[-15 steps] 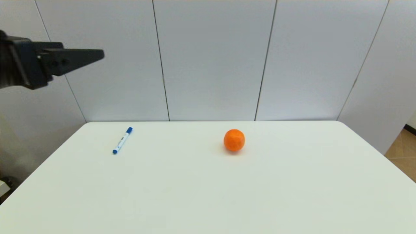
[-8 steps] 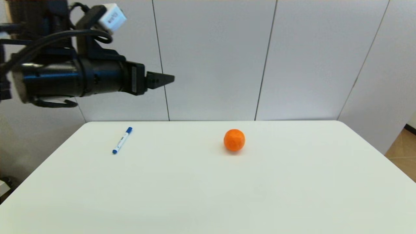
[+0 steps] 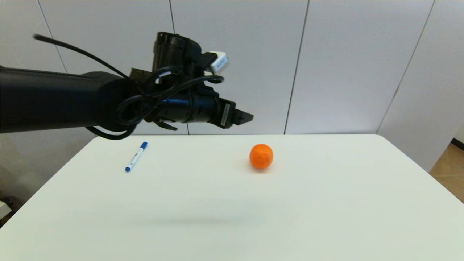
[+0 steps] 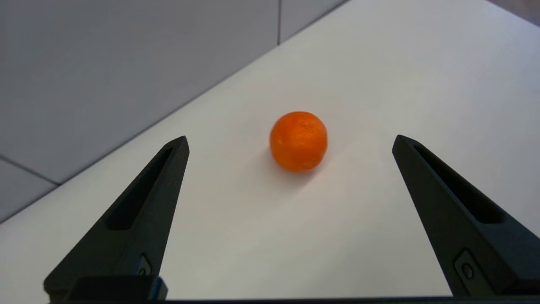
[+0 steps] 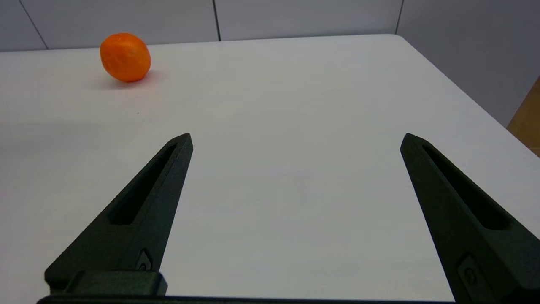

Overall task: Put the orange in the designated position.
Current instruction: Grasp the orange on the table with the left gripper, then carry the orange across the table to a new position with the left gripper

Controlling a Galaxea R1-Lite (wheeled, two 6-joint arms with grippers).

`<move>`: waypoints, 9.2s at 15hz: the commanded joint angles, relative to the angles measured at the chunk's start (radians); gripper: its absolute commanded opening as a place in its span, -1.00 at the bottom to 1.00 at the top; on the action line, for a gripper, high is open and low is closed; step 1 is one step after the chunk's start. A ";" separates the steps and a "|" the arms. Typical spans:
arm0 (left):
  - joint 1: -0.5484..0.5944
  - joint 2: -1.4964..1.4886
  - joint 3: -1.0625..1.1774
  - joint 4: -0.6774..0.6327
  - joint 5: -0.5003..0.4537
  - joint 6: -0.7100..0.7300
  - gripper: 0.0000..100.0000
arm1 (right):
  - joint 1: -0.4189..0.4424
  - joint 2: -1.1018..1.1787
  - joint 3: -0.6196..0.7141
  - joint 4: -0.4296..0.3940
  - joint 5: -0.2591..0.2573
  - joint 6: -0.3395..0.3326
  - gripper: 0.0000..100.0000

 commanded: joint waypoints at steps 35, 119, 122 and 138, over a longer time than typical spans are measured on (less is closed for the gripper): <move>-0.071 0.561 -0.443 0.057 0.002 0.011 1.00 | 0.000 0.001 0.000 0.000 0.000 0.000 1.00; 0.589 -0.101 0.013 0.247 0.122 0.040 -1.00 | 0.000 0.001 0.000 0.000 0.000 0.000 1.00; 0.647 -0.104 0.037 0.244 0.124 0.042 -1.00 | 0.000 0.001 0.000 0.000 0.000 0.000 1.00; 0.732 0.209 -0.023 0.232 0.173 0.042 -1.00 | 0.000 0.001 0.000 0.000 0.000 0.000 1.00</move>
